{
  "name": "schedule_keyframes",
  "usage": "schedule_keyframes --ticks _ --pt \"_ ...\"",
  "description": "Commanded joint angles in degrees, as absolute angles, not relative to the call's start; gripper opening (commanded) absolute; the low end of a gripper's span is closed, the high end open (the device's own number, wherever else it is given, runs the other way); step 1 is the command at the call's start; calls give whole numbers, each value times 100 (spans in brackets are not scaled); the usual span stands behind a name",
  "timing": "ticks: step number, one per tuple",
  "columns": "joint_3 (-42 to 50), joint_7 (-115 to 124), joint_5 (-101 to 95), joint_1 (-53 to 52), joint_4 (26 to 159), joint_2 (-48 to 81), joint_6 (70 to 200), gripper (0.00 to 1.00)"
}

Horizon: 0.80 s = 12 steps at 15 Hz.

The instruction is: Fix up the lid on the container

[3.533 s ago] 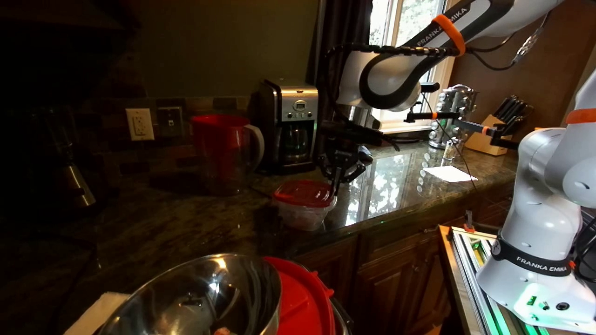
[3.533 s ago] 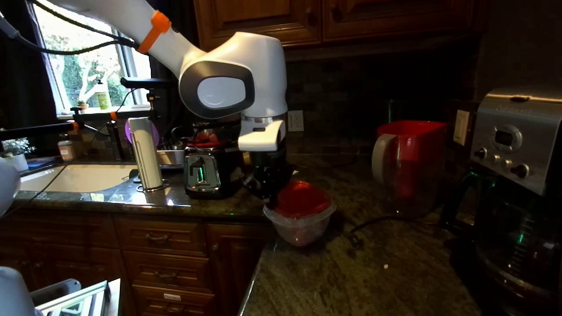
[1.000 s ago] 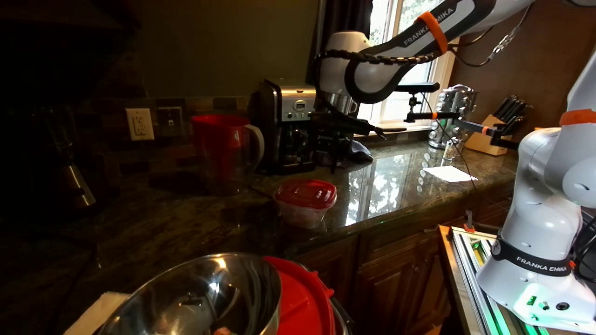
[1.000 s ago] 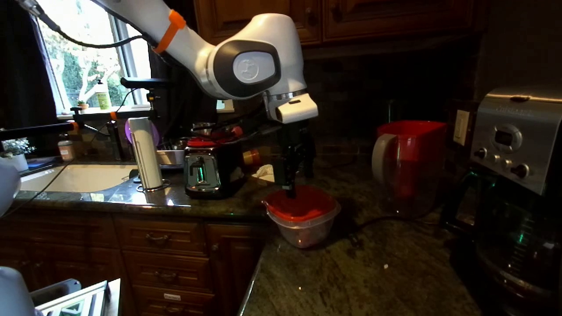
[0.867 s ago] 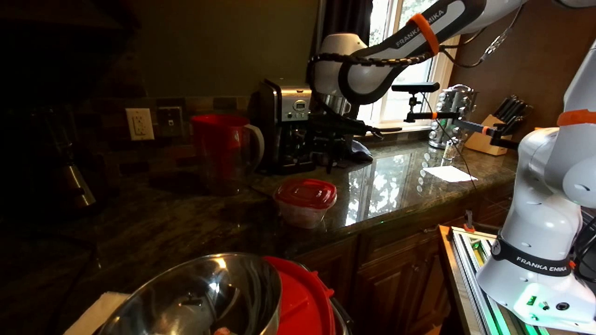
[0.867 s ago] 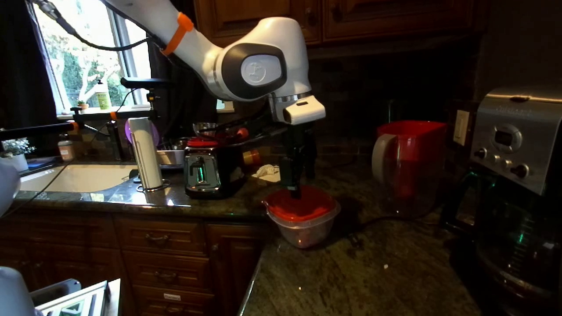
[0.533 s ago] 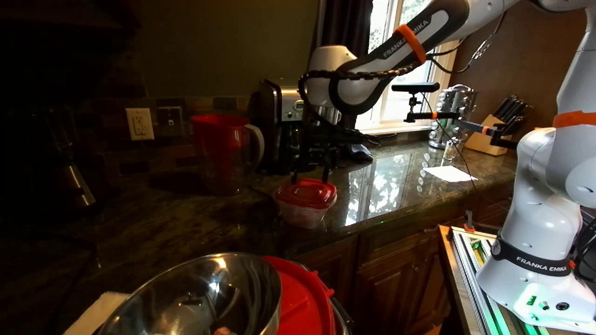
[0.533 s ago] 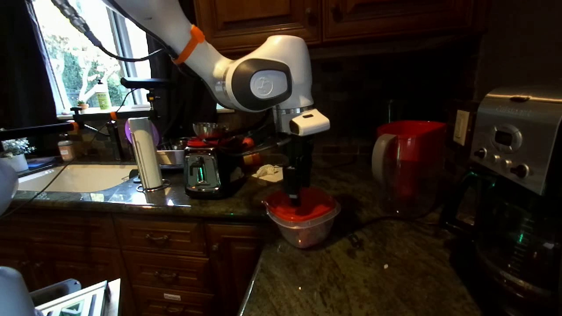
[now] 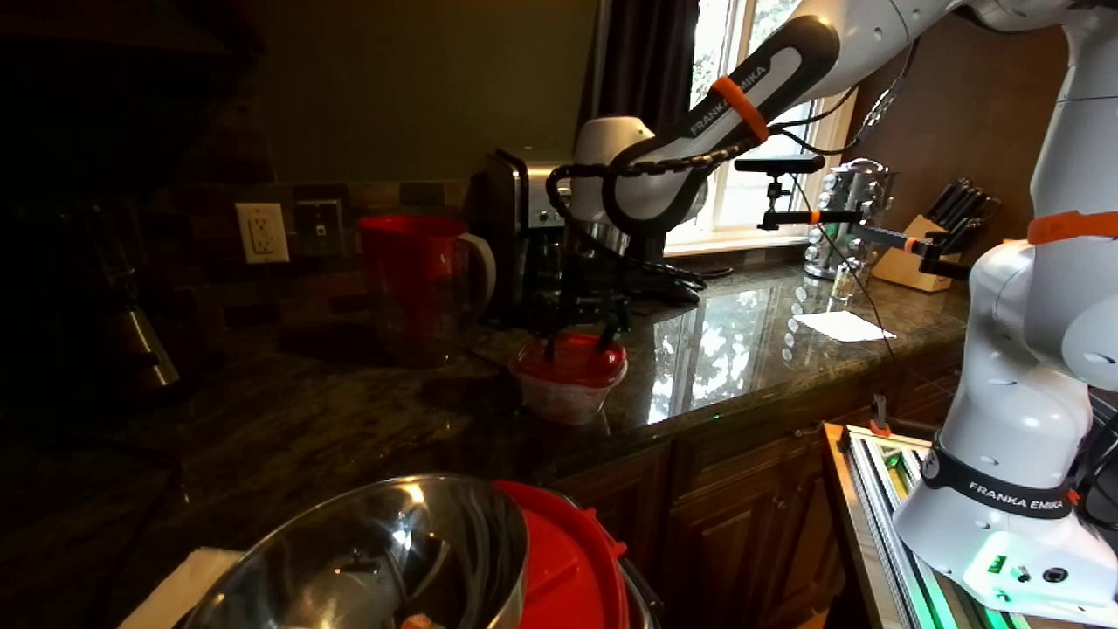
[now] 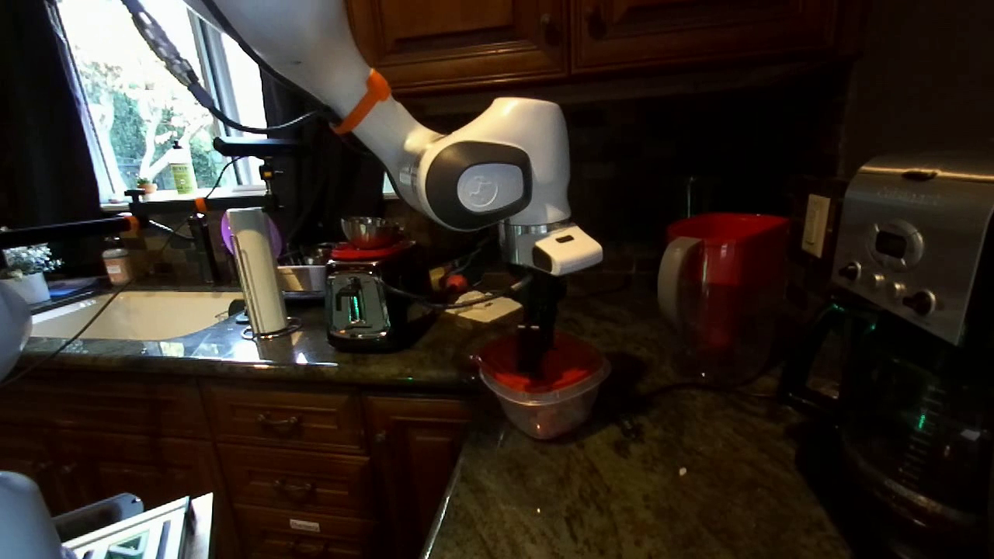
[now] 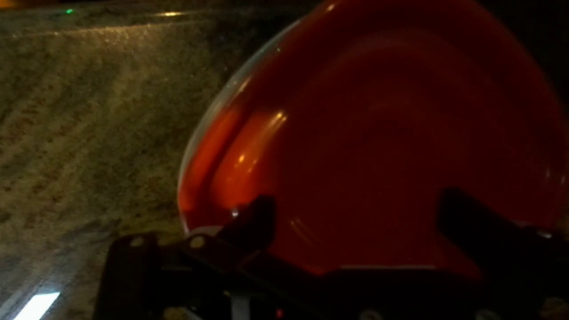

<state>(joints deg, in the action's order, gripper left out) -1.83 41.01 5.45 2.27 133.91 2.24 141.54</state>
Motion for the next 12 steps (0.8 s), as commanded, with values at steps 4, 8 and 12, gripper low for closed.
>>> schedule_keyframes --ticks 4,8,12 --pt "-13 3561 897 136 12832 1026 14237 100" --pt "130 3922 483 61 12425 1227 14166 100" --pt "300 4101 68 -34 12144 1313 14002 100"
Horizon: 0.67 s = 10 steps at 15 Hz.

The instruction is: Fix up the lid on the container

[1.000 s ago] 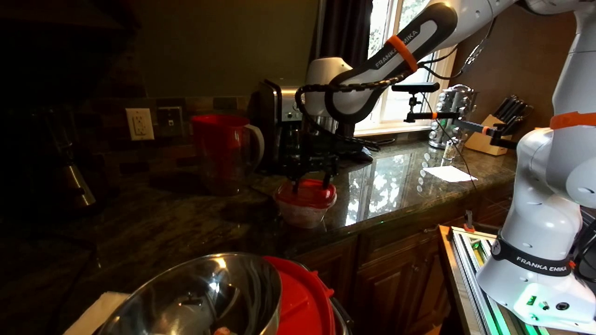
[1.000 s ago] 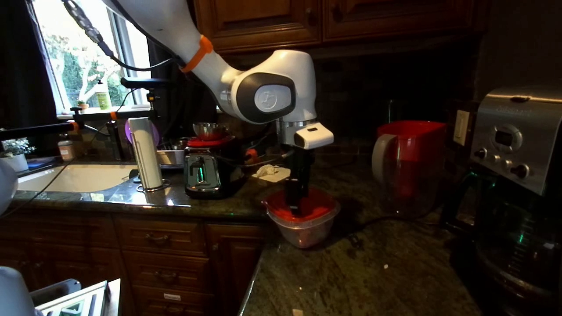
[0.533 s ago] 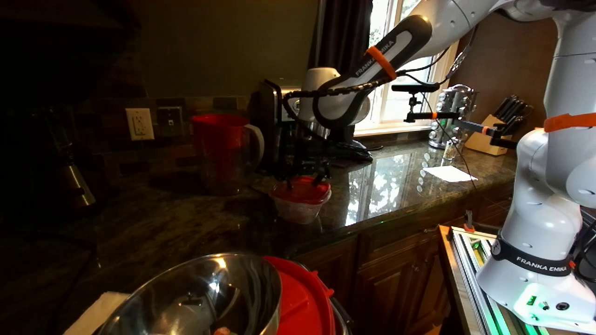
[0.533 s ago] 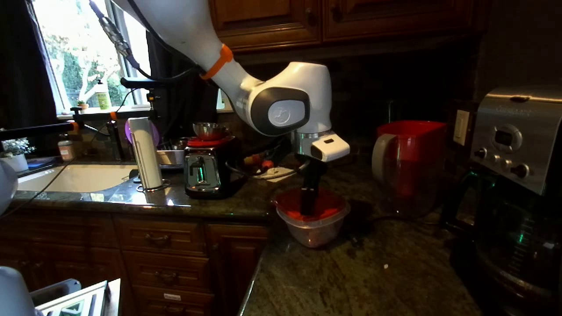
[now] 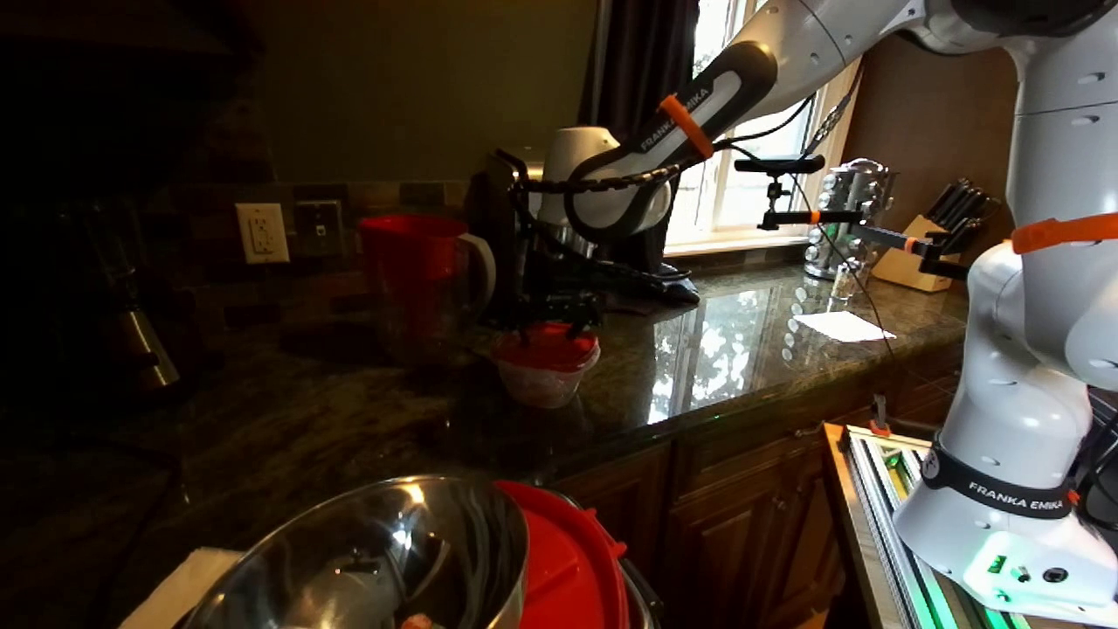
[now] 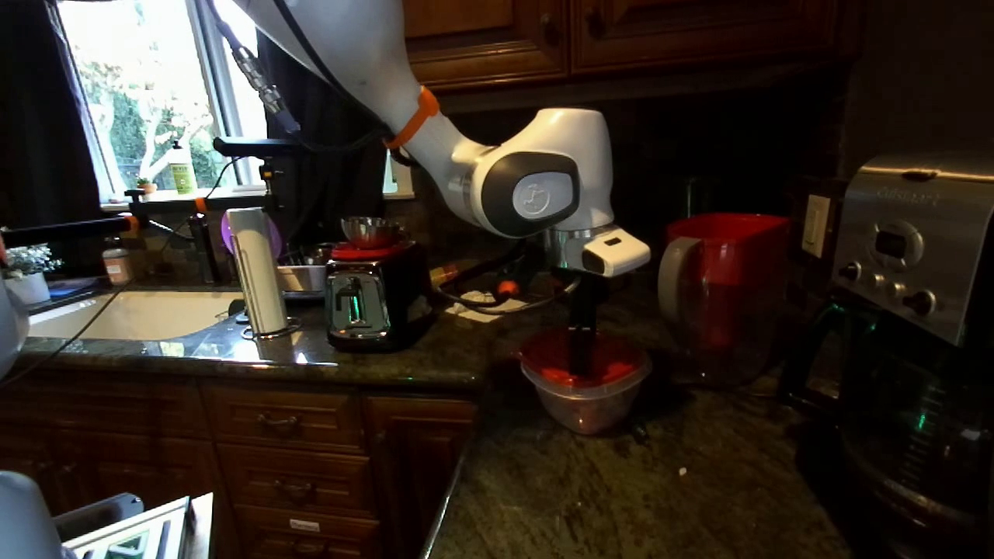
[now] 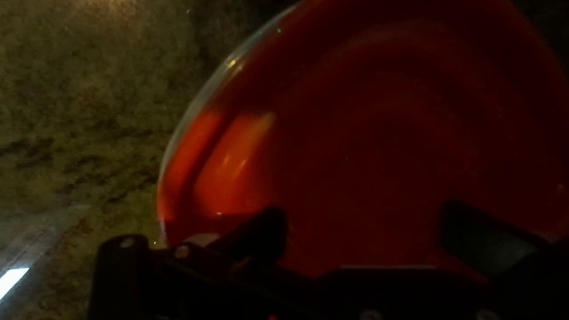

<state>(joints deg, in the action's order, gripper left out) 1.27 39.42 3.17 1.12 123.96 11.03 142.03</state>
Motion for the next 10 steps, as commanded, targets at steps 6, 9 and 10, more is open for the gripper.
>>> schedule_keyframes --ticks 6,9,10 --pt "127 3307 677 16 12981 -47 13792 100" --pt "151 3181 578 75 13439 -787 13657 100" --pt "150 2985 469 110 13587 -988 13604 100"
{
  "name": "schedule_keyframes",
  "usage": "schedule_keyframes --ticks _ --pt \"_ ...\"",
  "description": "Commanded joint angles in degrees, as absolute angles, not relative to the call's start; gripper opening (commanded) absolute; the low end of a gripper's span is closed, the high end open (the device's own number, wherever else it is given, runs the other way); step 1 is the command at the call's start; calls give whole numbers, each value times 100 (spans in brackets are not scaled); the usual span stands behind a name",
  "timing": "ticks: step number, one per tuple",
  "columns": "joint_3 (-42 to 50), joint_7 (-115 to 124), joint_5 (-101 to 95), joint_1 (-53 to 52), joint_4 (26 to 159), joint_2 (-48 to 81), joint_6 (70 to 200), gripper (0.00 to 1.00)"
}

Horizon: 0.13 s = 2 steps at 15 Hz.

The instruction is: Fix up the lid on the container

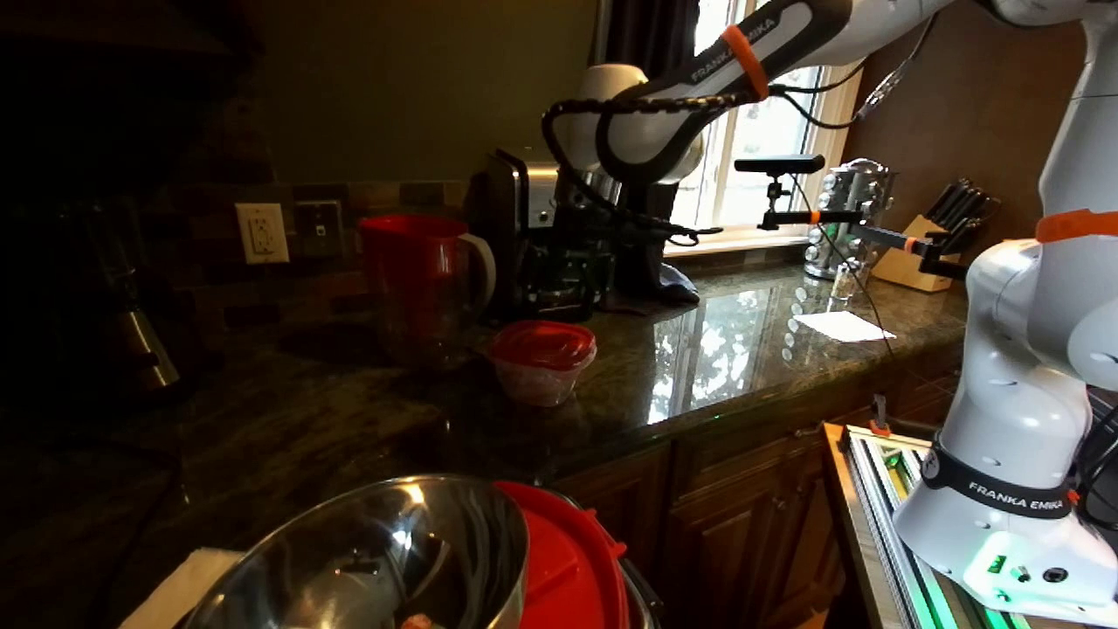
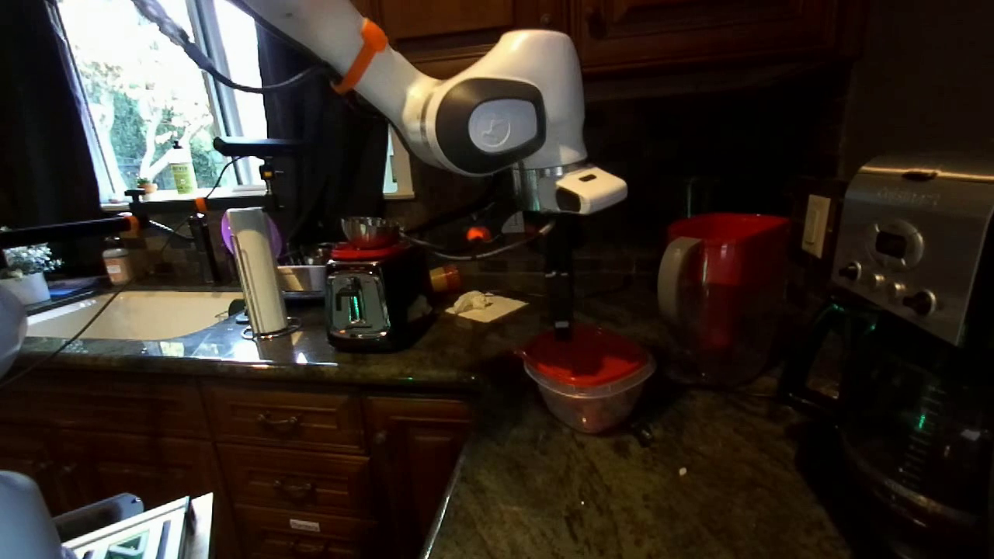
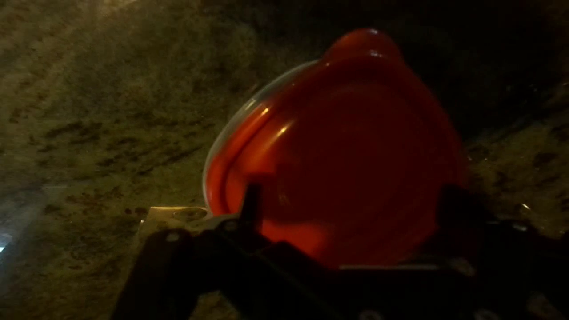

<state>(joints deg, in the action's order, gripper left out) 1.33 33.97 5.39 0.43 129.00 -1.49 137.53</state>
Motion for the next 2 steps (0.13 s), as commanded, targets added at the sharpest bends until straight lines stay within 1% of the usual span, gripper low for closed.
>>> schedule_keyframes --ticks 1,2 --pt "157 2678 541 134 13705 -1144 13553 100" --pt "76 3080 528 148 13210 -624 13640 100"
